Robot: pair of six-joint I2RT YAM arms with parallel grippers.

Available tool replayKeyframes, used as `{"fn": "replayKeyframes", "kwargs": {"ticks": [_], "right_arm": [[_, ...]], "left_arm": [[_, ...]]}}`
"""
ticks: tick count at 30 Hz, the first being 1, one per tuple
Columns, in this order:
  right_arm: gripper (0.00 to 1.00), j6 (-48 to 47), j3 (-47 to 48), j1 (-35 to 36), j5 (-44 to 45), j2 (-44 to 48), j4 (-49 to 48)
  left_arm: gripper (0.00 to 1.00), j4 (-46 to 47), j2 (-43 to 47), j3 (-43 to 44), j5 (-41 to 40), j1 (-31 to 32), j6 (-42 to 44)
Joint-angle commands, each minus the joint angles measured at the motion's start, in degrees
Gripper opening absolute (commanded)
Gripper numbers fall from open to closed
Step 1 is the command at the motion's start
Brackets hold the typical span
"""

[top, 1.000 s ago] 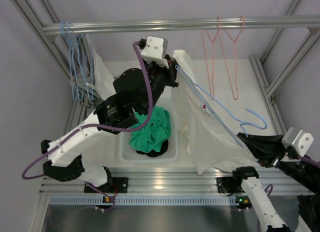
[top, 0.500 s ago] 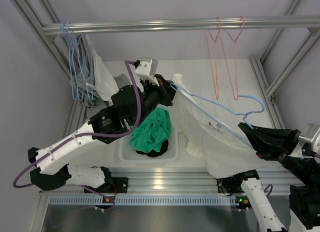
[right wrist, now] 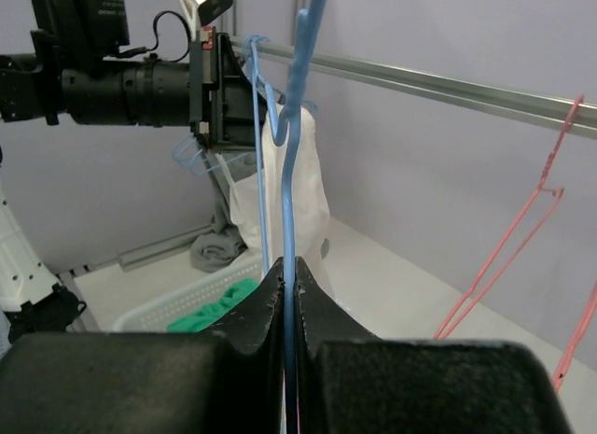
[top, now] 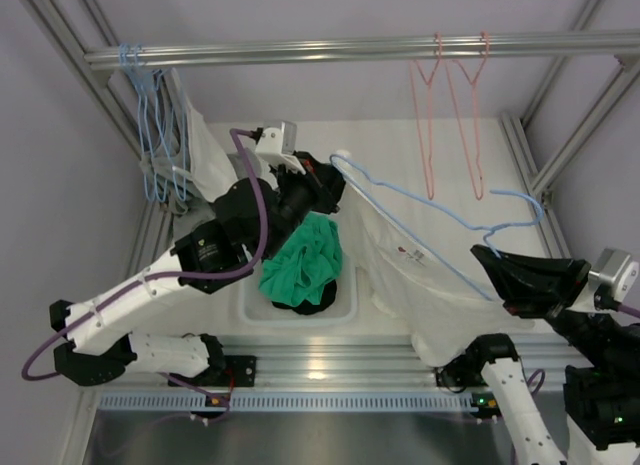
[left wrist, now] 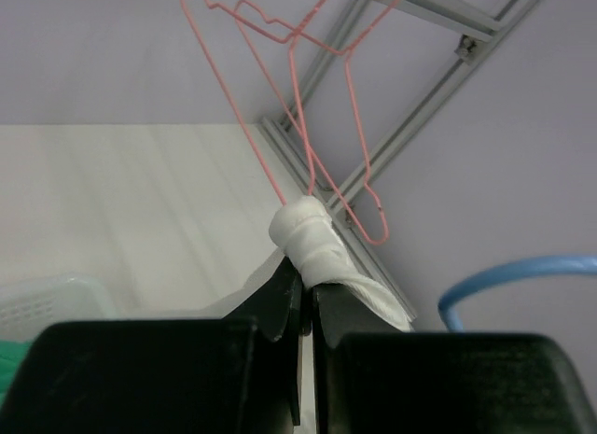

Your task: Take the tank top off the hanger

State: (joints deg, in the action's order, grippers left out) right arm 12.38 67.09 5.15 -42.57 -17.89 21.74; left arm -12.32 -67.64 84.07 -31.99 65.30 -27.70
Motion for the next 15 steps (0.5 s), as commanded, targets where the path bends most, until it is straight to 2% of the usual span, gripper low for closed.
{"fn": "replayKeyframes", "kwargs": {"ticks": [1,4,7,15], "right_arm": [[0.0,3.3,-0.9,0.7,6.3,0.9,-8.0],[0.0,2.9,-2.4,0.6,13.3,2.1,-7.9],[0.0,3.8,-3.0,0.6,14.0,0.9,-10.2],[0.0,14.5,-11.1,0.5,12.9,-4.3,-30.9]], "left_arm": [[0.0,9.6,0.2,-2.1,8.2,-0.1,-3.1],[0.0,13.8,1.1,-5.3,10.2,-0.1,-5.7],[0.0,15.1,0.7,-6.3,13.9,-0.1,-5.8],[0.0,23.6,-3.2,-13.3,27.2,-0.1,-4.9]]}}
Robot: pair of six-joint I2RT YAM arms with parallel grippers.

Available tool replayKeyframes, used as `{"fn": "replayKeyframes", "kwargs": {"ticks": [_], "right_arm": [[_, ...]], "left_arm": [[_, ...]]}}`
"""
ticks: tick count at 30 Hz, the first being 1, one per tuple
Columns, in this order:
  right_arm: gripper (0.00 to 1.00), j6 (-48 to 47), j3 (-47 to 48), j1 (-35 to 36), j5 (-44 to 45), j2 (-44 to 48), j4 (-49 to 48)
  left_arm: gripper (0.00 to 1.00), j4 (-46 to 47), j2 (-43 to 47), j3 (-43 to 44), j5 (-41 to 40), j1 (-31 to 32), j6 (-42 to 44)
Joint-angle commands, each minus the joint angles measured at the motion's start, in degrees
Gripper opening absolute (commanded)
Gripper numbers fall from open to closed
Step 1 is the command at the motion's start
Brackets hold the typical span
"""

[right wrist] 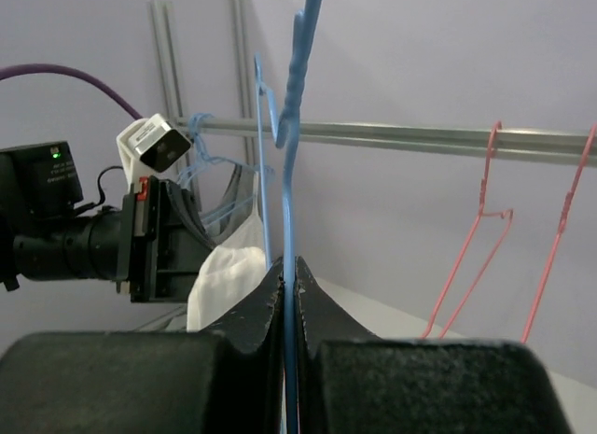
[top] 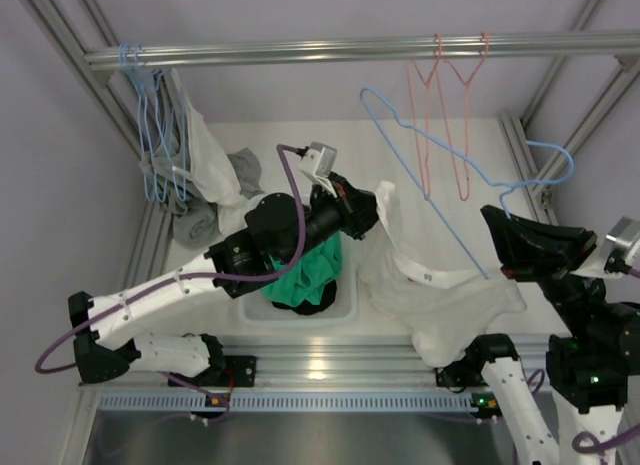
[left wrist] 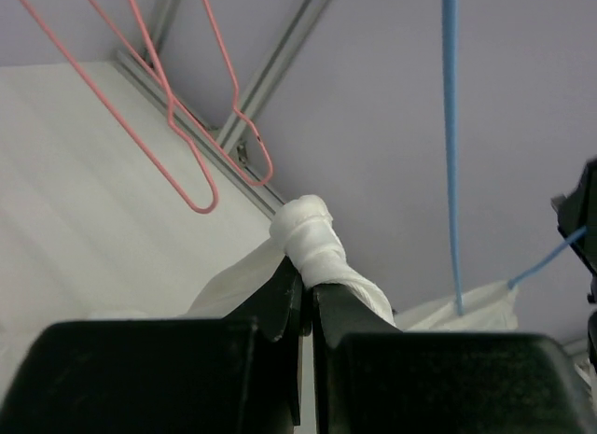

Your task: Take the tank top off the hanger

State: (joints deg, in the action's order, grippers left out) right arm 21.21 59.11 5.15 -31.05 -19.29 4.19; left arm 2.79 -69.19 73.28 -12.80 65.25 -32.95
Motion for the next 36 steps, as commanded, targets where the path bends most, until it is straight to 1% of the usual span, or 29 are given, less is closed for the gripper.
{"fn": "replayKeyframes", "kwargs": {"ticks": [1,2,3,4,7,9,10,11,12,13,14,15,18,19,20,21,22,24,25,26,27,28,29,30,31,32,33,35,36], "right_arm": [[0.0,6.6,-4.1,0.5,2.5,-3.7,-17.3],[0.0,8.0,-5.7,0.4,2.8,-4.2,-19.2],[0.0,8.7,-7.0,0.5,2.7,-4.9,-21.8],[0.0,9.5,-8.3,0.5,2.6,-5.1,-28.3],[0.0,13.4,-12.8,0.5,2.5,-6.6,-35.7],[0.0,17.4,-17.0,0.6,2.0,-7.4,-46.3],[0.0,19.4,-18.6,0.6,2.2,-8.4,-50.8],[0.0,23.5,-21.4,0.6,2.0,-9.2,-59.2],[0.0,25.3,-22.1,0.6,1.5,-11.5,-62.6],[0.0,28.6,-22.8,0.7,0.3,-12.8,-65.3],[0.0,29.9,-23.2,1.0,-0.1,-13.7,-70.9],[0.0,30.7,-23.9,1.4,0.1,-15.0,-73.6],[0.0,32.0,-24.2,2.8,-0.3,-16.3,-78.2],[0.0,30.7,-22.9,3.4,-0.3,-16.2,-77.2],[0.0,28.8,-22.1,3.6,0.1,-15.7,-75.0],[0.0,26.6,-21.0,3.7,0.7,-13.9,-67.1],[0.0,21.6,-19.2,4.3,1.0,-13.1,-64.2],[0.0,20.3,-18.8,4.6,1.7,-12.2,-62.9],[0.0,19.2,-16.9,4.6,2.0,-12.3,-60.2],[0.0,17.7,-15.0,4.7,2.0,-12.2,-55.5],[0.0,15.5,-12.9,4.6,3.8,-11.8,-50.2],[0.0,11.7,-9.3,4.7,5.7,-11.5,-40.1],[0.0,9.6,-7.4,4.7,8.0,-11.2,-34.5],[0.0,7.7,-4.5,4.7,11.6,-12.3,-27.7],[0.0,3.2,1.3,4.7,11.4,-13.4,-22.3],[0.0,1.5,2.7,4.7,10.6,-14.3,-16.6],[0.0,0.7,2.8,4.7,9.9,-14.5,-17.1],[0.0,-0.5,-0.4,4.8,9.4,-13.3,-21.6],[0.0,-1.8,-1.0,4.8,9.3,-12.6,-21.7]], "left_arm": [[0.0,9.2,-3.0,-3.2,9.9,0.0,0.7],[0.0,10.0,-4.2,-3.7,12.2,0.0,1.0],[0.0,10.1,-5.2,-3.7,19.1,0.0,1.7],[0.0,10.3,-7.7,-3.7,22.3,0.0,2.0],[0.0,13.9,-11.5,-5.0,33.7,0.2,4.1],[0.0,17.0,-12.6,-6.5,38.8,0.4,5.4],[0.0,18.6,-13.6,-7.1,44.4,0.4,5.5],[0.0,20.6,-14.0,-7.9,47.0,0.4,5.4],[0.0,24.6,-14.3,-9.5,48.9,0.4,4.7],[0.0,26.0,-14.4,-10.2,50.8,0.5,4.2],[0.0,27.2,-14.3,-10.7,51.4,0.5,4.0],[0.0,27.9,-14.2,-11.4,51.5,0.5,4.0],[0.0,28.2,-14.2,-11.8,47.5,0.5,4.8],[0.0,25.0,-14.4,-11.3,45.1,0.5,5.3],[0.0,22.1,-14.7,-10.6,38.1,0.9,7.3],[0.0,18.3,-15.4,-9.6,33.1,1.3,7.9],[0.0,14.8,-15.8,-8.4,29.1,1.5,8.1],[0.0,12.4,-17.3,-8.6,24.9,1.8,8.9],[0.0,11.7,-17.9,-8.6,22.4,2.3,9.3],[0.0,7.8,-18.8,-7.4,19.2,3.3,10.1],[0.0,5.1,-21.4,-6.2,13.6,3.6,10.2],[0.0,2.8,-22.8,-5.0,11.7,3.7,10.5],[0.0,-0.5,-24.3,-3.6,10.2,4.0,11.3],[0.0,-1.5,-26.8,-3.4,6.5,4.2,11.2],[0.0,-1.6,-27.7,-3.6,6.1,4.2,11.3],[0.0,-1.5,-28.7,-3.8,6.2,4.4,11.7],[0.0,-1.4,-30.6,-4.2,6.5,4.5,11.9],[0.0,-1.4,-32.6,-4.2,3.8,6.0,13.2],[0.0,-1.4,-34.1,-4.5,3.0,6.5,13.2]]}}
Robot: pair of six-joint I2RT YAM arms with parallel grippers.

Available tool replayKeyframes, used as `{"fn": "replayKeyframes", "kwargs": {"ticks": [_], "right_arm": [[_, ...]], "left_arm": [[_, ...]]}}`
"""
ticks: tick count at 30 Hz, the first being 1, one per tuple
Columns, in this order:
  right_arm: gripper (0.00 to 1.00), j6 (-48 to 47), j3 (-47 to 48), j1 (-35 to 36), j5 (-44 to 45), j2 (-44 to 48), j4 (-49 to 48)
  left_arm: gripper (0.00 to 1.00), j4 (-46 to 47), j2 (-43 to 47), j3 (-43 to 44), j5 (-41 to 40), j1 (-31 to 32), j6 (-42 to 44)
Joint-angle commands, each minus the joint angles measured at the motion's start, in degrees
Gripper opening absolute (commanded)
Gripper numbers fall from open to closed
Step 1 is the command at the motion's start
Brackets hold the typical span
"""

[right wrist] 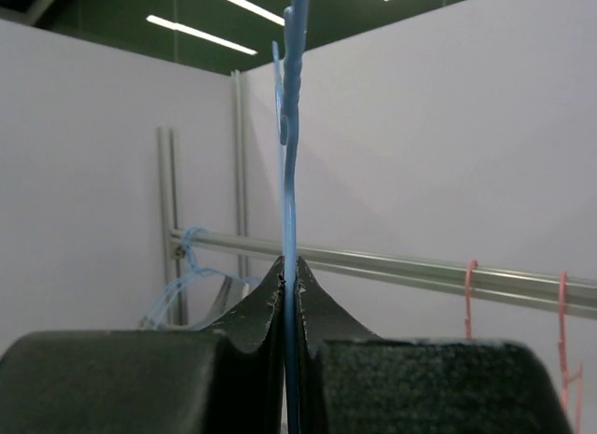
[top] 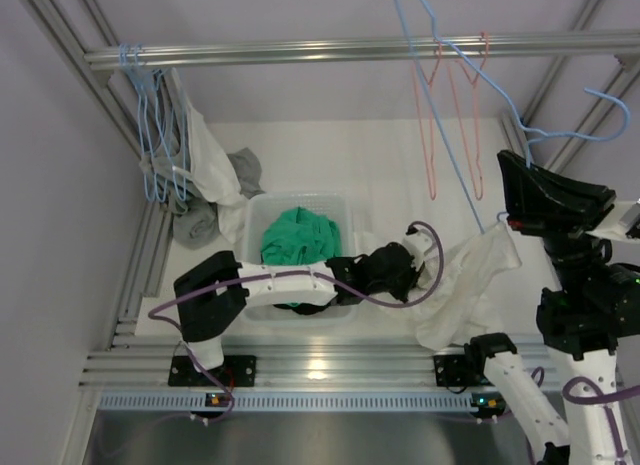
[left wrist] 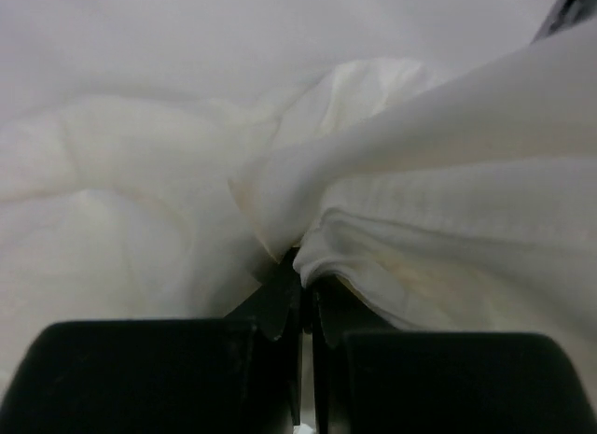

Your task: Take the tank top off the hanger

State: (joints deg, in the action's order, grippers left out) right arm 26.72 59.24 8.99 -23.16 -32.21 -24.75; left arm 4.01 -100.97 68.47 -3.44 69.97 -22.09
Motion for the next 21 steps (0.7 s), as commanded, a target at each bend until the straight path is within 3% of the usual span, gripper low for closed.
{"fn": "replayKeyframes", "kwargs": {"ticks": [1,5,9,13,14,21], "right_arm": [[0.0,-9.0,-2.0,1.0,1.0,0.6,6.8],[0.0,-9.1,-2.4,1.0,3.9,0.4,5.0],[0.0,-6.2,-9.7,1.0,3.6,0.7,-11.4],[0.0,2.4,-17.0,0.9,7.0,0.1,-25.4],[0.0,3.3,-16.9,1.0,6.6,-0.3,-25.5],[0.0,16.3,-20.0,1.1,7.4,-5.3,-42.6]], "left_arm": [[0.0,-2.6,-3.0,0.1,-7.5,2.1,2.4],[0.0,-2.3,-5.6,-2.0,-10.1,2.3,0.3],[0.0,-1.3,-7.7,-4.1,-10.1,2.8,-0.7],[0.0,0.8,-10.0,-6.0,-8.2,3.7,-1.6],[0.0,3.3,-10.0,-7.5,-7.1,3.8,-2.9],[0.0,16.6,1.1,-15.4,-1.6,3.9,-4.9]]}}
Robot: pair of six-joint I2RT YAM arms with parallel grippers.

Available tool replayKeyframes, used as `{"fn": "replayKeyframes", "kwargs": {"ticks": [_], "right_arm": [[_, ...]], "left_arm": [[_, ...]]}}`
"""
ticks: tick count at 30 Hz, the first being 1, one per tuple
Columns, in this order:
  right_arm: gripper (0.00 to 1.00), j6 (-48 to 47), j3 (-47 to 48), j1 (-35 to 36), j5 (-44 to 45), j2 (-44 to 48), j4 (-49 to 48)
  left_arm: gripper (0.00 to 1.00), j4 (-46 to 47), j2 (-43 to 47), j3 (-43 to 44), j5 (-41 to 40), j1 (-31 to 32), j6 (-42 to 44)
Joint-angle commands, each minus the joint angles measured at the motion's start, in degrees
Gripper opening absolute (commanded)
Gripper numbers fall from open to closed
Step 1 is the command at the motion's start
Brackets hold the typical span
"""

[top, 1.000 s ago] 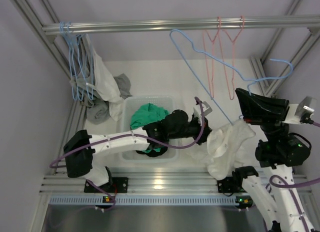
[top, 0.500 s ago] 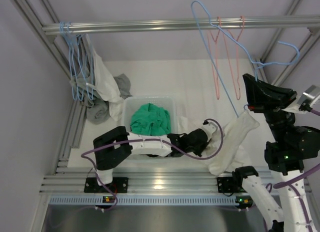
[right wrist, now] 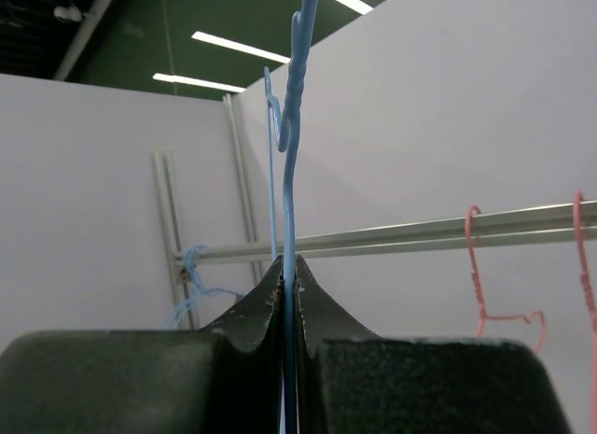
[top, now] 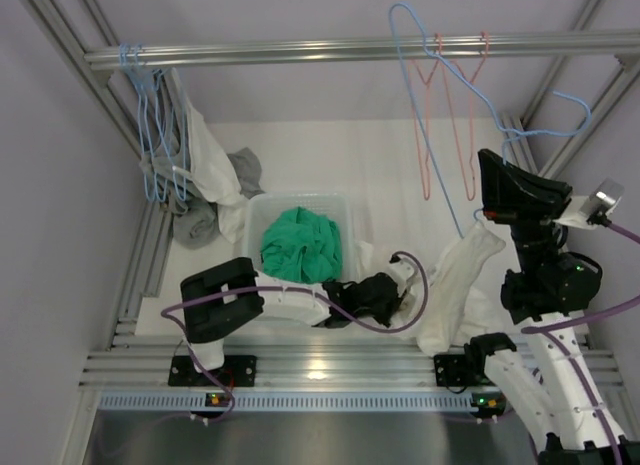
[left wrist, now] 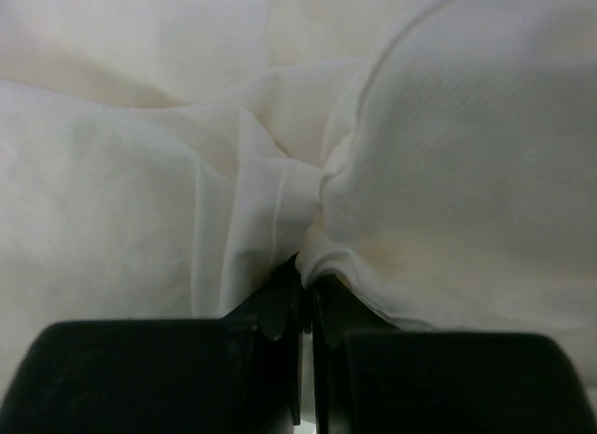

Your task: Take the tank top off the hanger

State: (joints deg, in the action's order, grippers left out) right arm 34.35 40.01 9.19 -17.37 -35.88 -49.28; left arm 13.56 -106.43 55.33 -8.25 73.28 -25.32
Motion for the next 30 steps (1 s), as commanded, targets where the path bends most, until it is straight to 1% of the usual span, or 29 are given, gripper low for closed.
{"fn": "replayKeyframes", "kwargs": {"ticks": [1,2,3,4,5,6,7,8,9,10,11,12,14,15,16,17,18,19,20,22,23,24,25,26,27,29,30], "right_arm": [[0.0,10.4,-0.7,1.1,1.3,-2.5,-19.0],[0.0,11.0,-0.6,1.4,0.5,-3.3,-19.6],[0.0,10.5,-0.5,2.2,-2.1,-4.6,-19.2],[0.0,4.7,-0.6,5.0,-2.5,-4.6,-17.4],[0.0,0.2,-1.0,7.0,-1.6,-3.9,-14.0],[0.0,-11.8,-1.6,9.2,1.9,-1.9,-5.9],[0.0,-18.1,-1.9,14.9,4.6,-0.6,-1.9],[0.0,-22.8,-2.6,18.0,8.1,0.3,0.1],[0.0,-26.6,-3.9,20.5,13.2,1.7,-1.4],[0.0,-25.4,-5.9,22.3,13.9,1.7,-3.4],[0.0,-22.8,-6.2,22.4,14.0,1.2,-4.9],[0.0,-20.0,-5.3,22.4,12.0,-0.6,-6.2],[0.0,-19.9,-2.6,23.2,10.5,-2.7,-3.8],[0.0,-23.2,1.2,23.9,12.4,-2.7,-0.6],[0.0,-24.5,3.0,24.6,15.0,-2.6,6.9],[0.0,-25.5,4.2,24.6,17.2,-1.9,9.9],[0.0,-28.7,5.9,24.6,20.6,-1.3,11.8],[0.0,-29.9,7.1,24.6,21.6,-0.7,14.0],[0.0,-30.6,8.7,24.5,22.3,0.6,21.0],[0.0,-31.5,15.2,24.6,25.2,1.4,29.4],[0.0,-31.7,17.7,24.6,26.4,1.9,38.5],[0.0,-32.0,21.1,24.6,29.1,2.5,41.8],[0.0,-32.4,22.6,24.5,30.5,3.0,45.1],[0.0,-32.8,23.6,24.6,32.4,4.3,47.8],[0.0,-33.1,25.9,24.6,36.7,4.8,53.8],[0.0,-33.8,28.0,24.6,40.2,6.4,58.6],[0.0,-33.8,29.8,24.6,43.3,7.0,62.7]], "left_arm": [[0.0,7.1,7.8,-2.0,2.3,0.6,-1.7],[0.0,6.3,9.3,-1.3,1.0,0.6,-2.4],[0.0,5.1,11.4,-0.2,-0.6,0.6,-3.0],[0.0,1.2,12.3,2.6,-4.9,0.6,-3.8],[0.0,-0.5,13.1,4.1,-7.3,0.5,-5.9],[0.0,-2.1,14.8,5.2,-9.5,0.4,-7.6],[0.0,-3.4,15.8,6.0,-10.9,0.0,-9.2],[0.0,-3.4,16.9,6.1,-11.5,-0.8,-12.3],[0.0,-3.4,18.2,6.2,-11.2,-1.0,-13.3],[0.0,-3.4,18.6,6.5,-11.0,-1.3,-14.3],[0.0,-2.9,18.9,7.2,-10.3,-1.3,-14.9],[0.0,-2.4,18.5,7.9,-9.6,-1.2,-13.8],[0.0,-3.1,16.6,9.6,-9.9,-1.2,-11.3],[0.0,-3.6,16.5,9.4,-11.6,-1.3,-11.2],[0.0,-4.1,16.3,8.9,-12.6,-1.2,-11.9],[0.0,-4.2,16.8,6.8,-13.5,-1.3,-12.4],[0.0,-4.2,17.1,5.6,-15.3,-1.2,-12.8],[0.0,-4.2,17.4,4.4,-16.0,-1.3,-13.3],[0.0,-4.2,17.8,3.2,-16.5,-1.2,-13.4],[0.0,-4.2,17.4,0.7,-18.3,-1.2,-13.4],[0.01,-4.0,16.1,0.3,-18.6,-1.2,-12.4],[0.13,-4.1,15.0,0.0,-18.7,-1.2,-11.9],[0.33,-4.0,14.2,0.1,-18.0,-1.2,-10.7],[0.56,-4.1,12.5,0.2,-17.7,-1.2,-10.5],[0.98,-4.2,12.0,0.1,-17.5,-1.2,-10.5],[0.99,-4.1,12.3,-0.7,-17.1,-1.3,-11.0],[0.99,-4.1,12.7,-1.2,-17.2,-1.2,-11.0]]}}
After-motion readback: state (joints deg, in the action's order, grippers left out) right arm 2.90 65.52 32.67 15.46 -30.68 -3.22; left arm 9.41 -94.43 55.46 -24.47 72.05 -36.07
